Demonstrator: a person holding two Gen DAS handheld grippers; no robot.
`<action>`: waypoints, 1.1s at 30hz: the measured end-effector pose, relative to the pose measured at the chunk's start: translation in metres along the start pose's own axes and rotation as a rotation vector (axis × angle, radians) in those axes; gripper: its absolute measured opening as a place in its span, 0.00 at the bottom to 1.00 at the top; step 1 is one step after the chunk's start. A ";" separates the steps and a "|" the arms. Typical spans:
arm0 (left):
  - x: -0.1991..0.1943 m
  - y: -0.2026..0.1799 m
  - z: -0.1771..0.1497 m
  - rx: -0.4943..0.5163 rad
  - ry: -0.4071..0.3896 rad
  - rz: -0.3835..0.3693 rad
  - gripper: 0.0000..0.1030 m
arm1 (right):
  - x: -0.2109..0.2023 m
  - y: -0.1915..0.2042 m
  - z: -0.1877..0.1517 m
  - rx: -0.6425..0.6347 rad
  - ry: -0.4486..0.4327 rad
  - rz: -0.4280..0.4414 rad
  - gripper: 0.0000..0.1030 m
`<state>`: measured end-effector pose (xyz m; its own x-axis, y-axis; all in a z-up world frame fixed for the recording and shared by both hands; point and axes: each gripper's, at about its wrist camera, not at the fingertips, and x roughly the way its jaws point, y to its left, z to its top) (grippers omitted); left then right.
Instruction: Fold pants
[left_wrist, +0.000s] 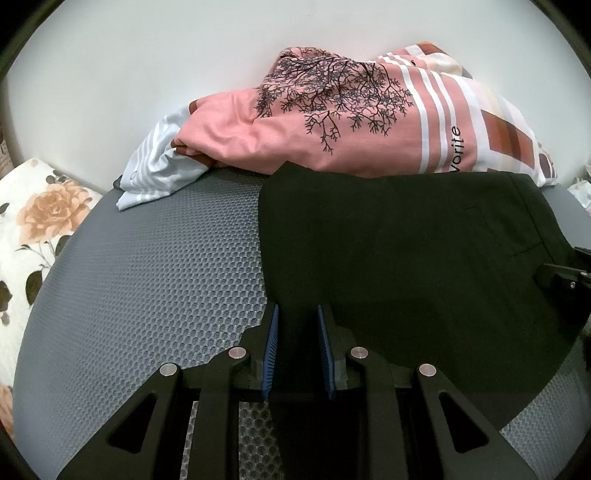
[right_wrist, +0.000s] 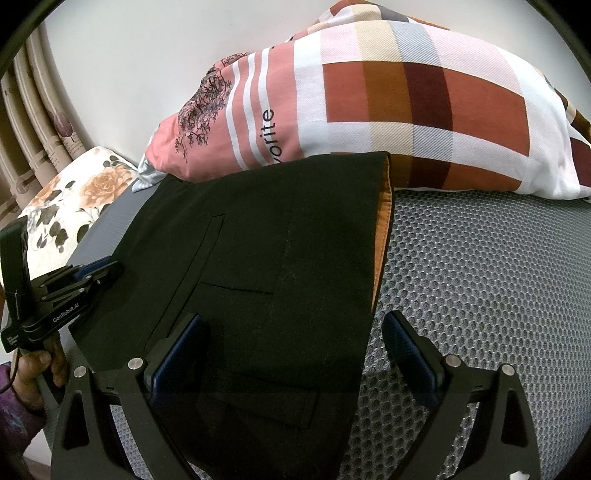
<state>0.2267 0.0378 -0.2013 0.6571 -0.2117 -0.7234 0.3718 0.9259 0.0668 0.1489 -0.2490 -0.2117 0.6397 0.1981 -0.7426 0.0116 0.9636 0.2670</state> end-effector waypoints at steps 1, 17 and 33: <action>0.000 -0.001 0.000 -0.001 0.000 -0.001 0.21 | 0.000 0.000 0.000 0.000 0.000 0.000 0.92; -0.002 0.000 0.000 0.004 -0.002 0.007 0.21 | 0.010 0.005 0.004 -0.024 0.019 -0.034 0.99; -0.004 -0.004 0.000 0.024 -0.029 0.059 0.26 | -0.019 0.006 -0.007 0.038 -0.063 -0.135 1.00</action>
<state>0.2227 0.0354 -0.1990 0.6967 -0.1665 -0.6978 0.3477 0.9292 0.1253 0.1315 -0.2453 -0.2004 0.6773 0.0548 -0.7336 0.1287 0.9730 0.1916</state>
